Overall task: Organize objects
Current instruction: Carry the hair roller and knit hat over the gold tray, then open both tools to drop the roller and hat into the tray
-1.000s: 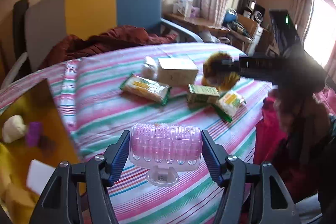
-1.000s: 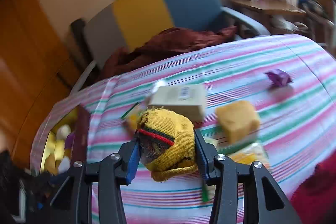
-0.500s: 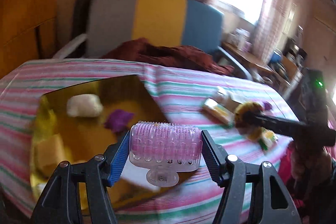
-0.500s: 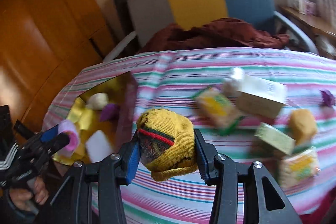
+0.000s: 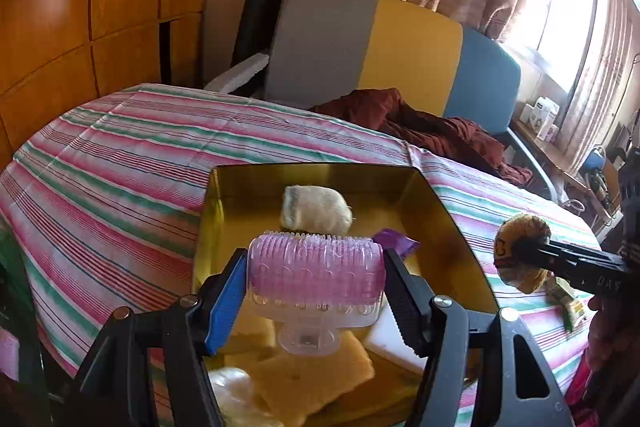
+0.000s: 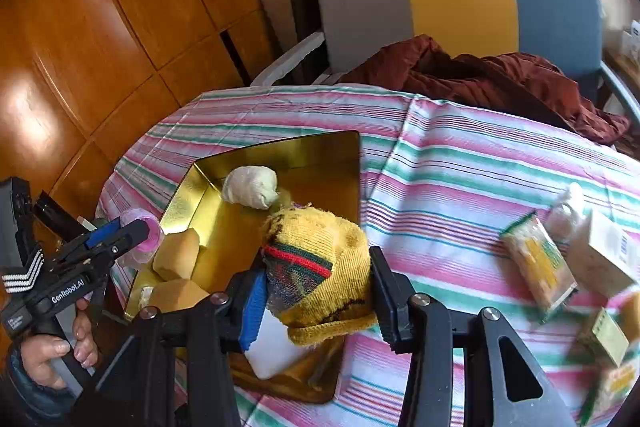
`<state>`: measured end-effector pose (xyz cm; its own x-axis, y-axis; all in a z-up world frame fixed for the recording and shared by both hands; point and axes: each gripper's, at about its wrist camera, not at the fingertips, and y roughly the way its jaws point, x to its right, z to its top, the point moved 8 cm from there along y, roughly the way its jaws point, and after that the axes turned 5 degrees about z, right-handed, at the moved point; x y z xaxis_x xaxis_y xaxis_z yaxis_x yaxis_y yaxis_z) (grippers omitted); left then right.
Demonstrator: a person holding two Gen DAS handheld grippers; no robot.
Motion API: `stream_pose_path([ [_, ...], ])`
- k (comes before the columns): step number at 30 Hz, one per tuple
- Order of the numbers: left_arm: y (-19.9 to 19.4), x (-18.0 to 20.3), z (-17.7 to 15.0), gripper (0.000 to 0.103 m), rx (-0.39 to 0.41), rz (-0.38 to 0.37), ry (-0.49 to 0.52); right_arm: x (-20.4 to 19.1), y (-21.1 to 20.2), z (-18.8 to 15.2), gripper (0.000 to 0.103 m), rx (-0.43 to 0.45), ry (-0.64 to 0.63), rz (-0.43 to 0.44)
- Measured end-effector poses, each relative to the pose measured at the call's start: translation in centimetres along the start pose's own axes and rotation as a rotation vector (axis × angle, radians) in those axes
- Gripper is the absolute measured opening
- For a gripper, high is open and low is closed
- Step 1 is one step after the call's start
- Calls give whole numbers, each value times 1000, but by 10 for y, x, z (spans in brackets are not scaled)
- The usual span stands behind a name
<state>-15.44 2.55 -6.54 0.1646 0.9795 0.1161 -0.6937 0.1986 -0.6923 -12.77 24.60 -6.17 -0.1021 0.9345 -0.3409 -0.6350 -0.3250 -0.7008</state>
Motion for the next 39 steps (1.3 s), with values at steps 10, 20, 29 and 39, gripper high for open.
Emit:
stream_pose_path([
  [10, 27, -6, 34, 67, 12, 47, 22, -12, 46, 63, 61, 13, -10, -39],
  [20, 50, -67, 48, 82, -18, 153, -112, -13, 53, 63, 93, 25, 2, -79],
  [29, 8, -74, 7, 81, -8, 201, -130, -24, 51, 3, 99, -32, -22, -88],
  [39, -39, -48, -16, 80, 64, 197, -118, -44, 15, -19, 103, 53, -114, -159],
])
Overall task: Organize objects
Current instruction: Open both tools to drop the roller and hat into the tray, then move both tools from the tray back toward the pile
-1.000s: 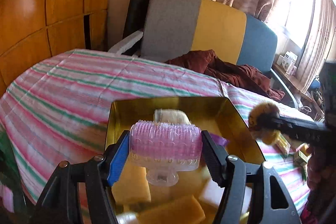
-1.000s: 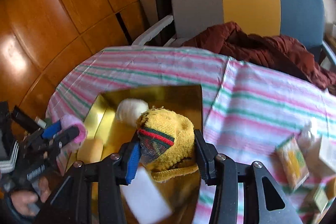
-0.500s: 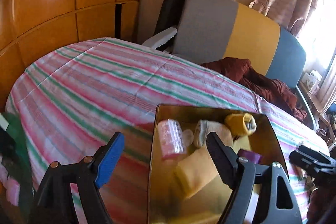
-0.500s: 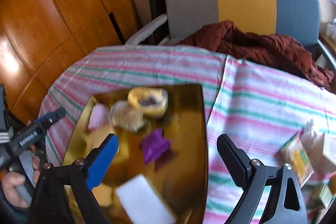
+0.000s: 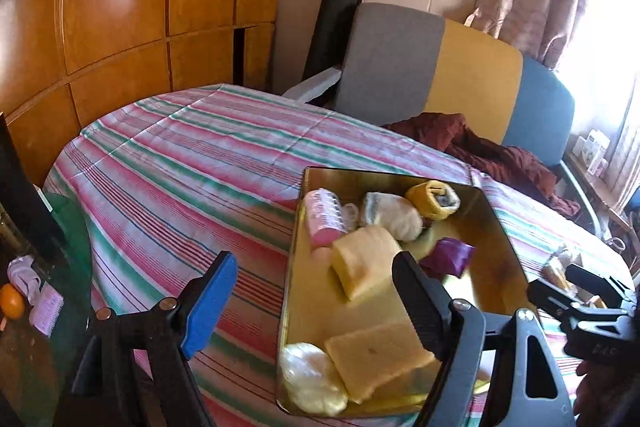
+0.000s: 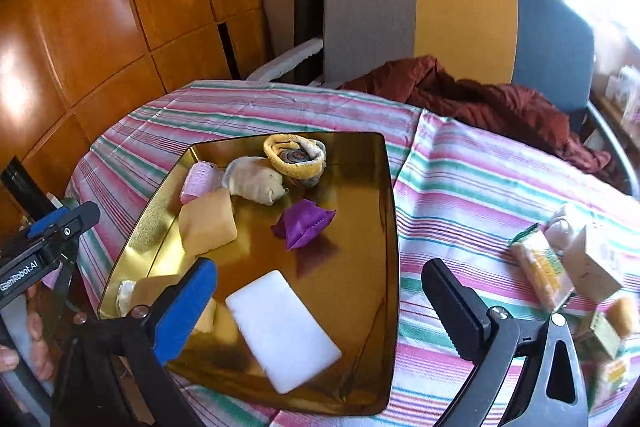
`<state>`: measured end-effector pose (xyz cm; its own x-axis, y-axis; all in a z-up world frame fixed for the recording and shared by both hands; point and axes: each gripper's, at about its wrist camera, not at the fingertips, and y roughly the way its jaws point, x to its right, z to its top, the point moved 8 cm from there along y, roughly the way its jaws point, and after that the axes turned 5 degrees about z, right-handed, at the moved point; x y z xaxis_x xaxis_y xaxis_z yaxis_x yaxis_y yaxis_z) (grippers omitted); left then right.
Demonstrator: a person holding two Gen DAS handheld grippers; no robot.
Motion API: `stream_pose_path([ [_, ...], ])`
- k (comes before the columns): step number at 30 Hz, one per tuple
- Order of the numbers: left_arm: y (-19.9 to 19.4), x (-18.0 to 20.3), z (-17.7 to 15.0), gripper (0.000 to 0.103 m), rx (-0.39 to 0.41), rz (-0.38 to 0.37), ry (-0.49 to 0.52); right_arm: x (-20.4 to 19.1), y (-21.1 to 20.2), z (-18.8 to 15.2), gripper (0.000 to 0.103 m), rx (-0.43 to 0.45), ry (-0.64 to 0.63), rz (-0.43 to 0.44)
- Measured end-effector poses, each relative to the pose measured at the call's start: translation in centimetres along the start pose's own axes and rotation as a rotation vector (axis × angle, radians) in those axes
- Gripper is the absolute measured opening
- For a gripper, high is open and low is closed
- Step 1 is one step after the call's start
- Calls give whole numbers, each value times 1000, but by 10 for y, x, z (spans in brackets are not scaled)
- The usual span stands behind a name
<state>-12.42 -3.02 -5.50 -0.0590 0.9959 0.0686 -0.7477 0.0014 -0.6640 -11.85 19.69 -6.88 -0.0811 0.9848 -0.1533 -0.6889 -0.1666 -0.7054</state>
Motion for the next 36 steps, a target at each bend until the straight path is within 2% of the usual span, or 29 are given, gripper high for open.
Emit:
stream_pose_path([
  [8, -16, 22, -8, 80, 1, -20, 49, -3, -23, -10, 103, 48, -51, -67],
  [10, -19, 28, -11, 76, -1, -28, 65, -1, -27, -13, 103, 51, -44, -69],
  [15, -25, 41, -16, 75, -9, -52, 91, 6, -40, -18, 103, 71, -28, -85],
  [21, -31, 58, -24, 75, -27, -129, 100, 14, -59, -22, 103, 103, -21, -156],
  [27, -46, 86, -30, 75, -3, -238, 163, 30, -69, -38, 103, 64, 7, -224],
  [32, -55, 110, -41, 75, -7, -322, 235, 50, -75, -50, 103, 40, 70, -247],
  [36, -60, 125, -50, 75, -26, -360, 273, 68, -79, -56, 103, 23, 129, -239],
])
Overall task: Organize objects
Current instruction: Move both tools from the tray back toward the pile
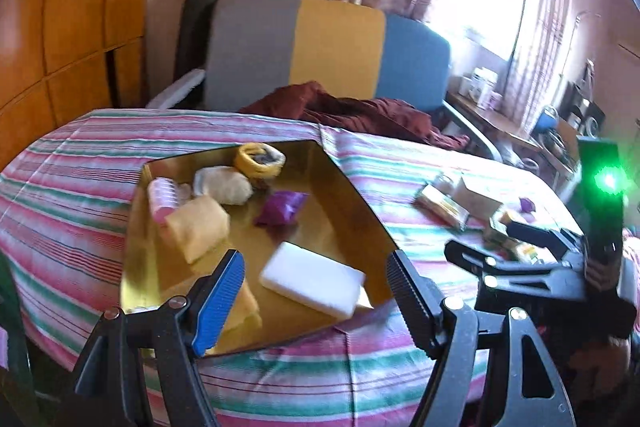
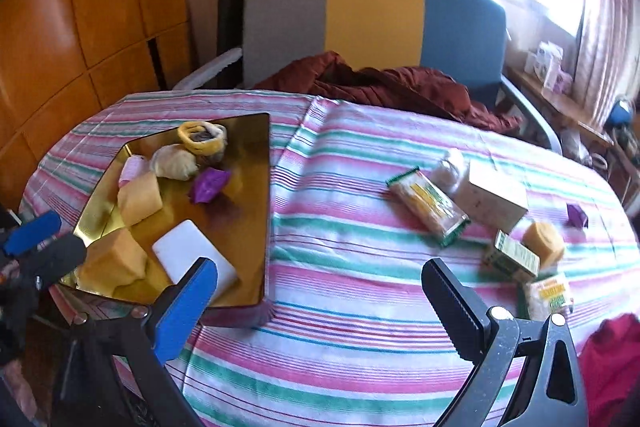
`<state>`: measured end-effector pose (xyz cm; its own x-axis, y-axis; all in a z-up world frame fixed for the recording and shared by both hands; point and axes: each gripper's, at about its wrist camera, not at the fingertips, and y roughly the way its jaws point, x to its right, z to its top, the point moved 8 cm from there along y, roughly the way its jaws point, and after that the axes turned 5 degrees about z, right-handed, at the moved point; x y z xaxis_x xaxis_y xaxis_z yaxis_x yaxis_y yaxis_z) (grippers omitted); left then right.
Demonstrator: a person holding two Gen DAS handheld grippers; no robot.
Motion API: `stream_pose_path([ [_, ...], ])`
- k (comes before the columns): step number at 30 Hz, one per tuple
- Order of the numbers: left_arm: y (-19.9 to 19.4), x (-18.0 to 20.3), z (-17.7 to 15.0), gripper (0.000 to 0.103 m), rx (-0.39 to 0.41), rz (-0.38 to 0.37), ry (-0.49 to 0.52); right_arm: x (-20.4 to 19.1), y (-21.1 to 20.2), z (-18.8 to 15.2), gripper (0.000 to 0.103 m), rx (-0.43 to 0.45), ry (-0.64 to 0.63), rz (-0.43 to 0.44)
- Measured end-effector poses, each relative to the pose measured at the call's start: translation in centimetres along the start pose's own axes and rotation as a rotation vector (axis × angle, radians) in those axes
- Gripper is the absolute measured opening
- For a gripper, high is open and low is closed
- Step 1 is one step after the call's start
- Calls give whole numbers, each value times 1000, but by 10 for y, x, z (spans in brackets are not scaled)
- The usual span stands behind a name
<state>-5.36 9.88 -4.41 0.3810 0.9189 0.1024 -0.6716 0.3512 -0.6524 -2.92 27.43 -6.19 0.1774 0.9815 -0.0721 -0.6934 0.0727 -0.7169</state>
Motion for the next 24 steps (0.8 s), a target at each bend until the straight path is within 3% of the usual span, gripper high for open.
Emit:
stream_pose_path([
  [5, 4, 25, -3, 75, -31, -35, 63, 35, 1, -10, 103, -39, 72, 4],
  [11, 20, 58, -3, 75, -106, -100, 124, 105, 0, -20, 103, -77, 149, -50],
  [18, 41, 119, 21, 75, -154, -197, 180, 213, -7, 15, 103, -15, 249, -154],
  [24, 91, 178, 37, 75, -242, -218, 213, 285, 1, 27, 103, 62, 340, -232],
])
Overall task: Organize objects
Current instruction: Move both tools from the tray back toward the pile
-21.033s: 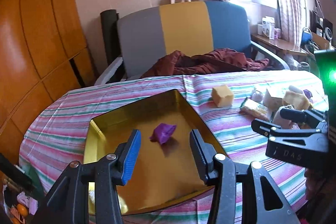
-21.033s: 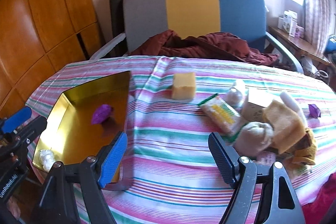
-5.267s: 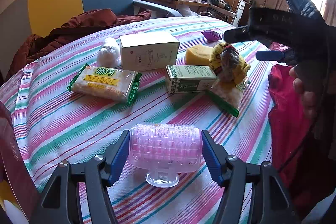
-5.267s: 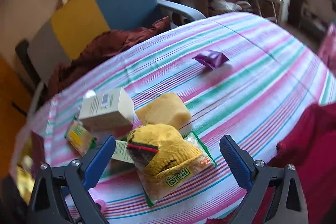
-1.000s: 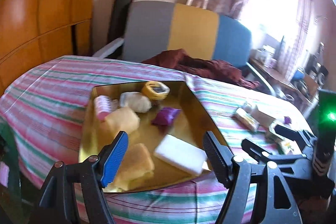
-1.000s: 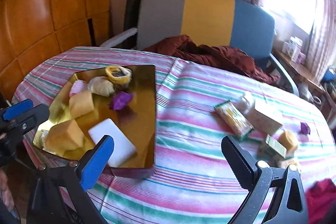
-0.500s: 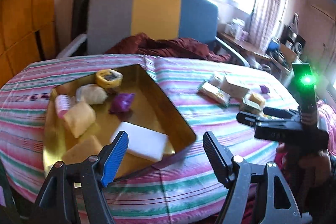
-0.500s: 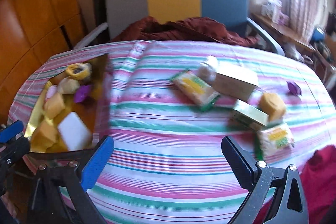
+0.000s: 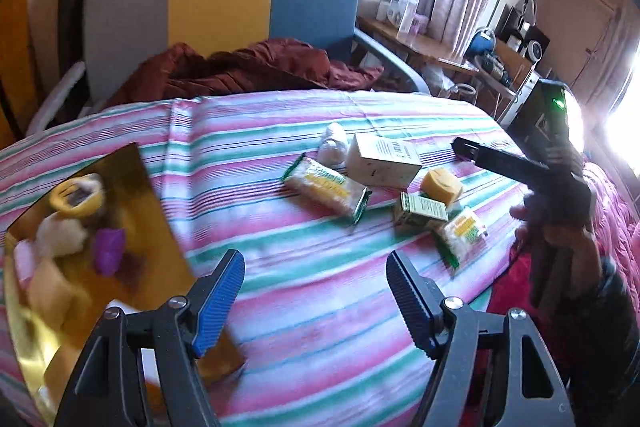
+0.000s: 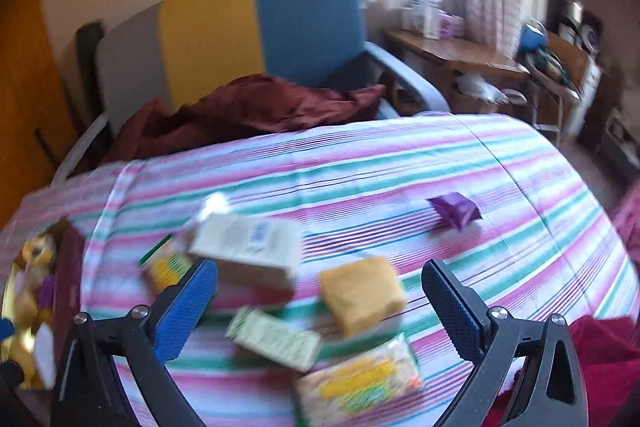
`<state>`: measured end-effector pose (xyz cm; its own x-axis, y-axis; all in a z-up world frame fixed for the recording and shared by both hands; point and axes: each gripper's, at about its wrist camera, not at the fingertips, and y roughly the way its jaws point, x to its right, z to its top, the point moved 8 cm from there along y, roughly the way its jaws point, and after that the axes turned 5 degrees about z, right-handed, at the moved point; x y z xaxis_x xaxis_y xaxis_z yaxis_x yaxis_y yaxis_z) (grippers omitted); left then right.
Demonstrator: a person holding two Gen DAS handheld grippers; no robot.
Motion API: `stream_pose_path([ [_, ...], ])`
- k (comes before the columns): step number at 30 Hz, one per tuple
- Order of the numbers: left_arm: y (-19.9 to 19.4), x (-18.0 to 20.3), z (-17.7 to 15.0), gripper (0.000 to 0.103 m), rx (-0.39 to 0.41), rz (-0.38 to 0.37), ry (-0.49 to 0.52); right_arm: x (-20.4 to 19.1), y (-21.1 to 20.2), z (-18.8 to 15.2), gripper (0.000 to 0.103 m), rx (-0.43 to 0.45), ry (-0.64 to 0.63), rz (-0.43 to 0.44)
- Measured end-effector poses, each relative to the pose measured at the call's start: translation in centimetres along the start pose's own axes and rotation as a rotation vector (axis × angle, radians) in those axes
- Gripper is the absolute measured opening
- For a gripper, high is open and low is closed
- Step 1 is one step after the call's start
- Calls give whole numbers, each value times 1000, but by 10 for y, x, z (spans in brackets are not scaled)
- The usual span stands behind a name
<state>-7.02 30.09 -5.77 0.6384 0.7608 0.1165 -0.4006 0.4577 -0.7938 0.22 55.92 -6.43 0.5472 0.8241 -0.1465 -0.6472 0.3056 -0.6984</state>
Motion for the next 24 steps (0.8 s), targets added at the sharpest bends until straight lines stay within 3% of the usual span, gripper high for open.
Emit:
stream_pose_path([
  [3, 32, 8, 11, 75, -58, 3, -31, 27, 12, -11, 103, -64, 98, -41],
  [9, 111, 9, 22, 68, -212, 23, -187, 29, 5, -4, 103, -46, 158, 52],
  [13, 145, 1, 34, 68, -236, 58, -301, 17, 1, -1, 103, -33, 119, 66],
  [19, 175, -2, 43, 68, -273, 69, -416, 26, -1, -1, 103, -28, 167, 92],
  [24, 190, 0, 51, 68, -266, 124, -395, 33, 0, -1, 103, -34, 203, 103],
])
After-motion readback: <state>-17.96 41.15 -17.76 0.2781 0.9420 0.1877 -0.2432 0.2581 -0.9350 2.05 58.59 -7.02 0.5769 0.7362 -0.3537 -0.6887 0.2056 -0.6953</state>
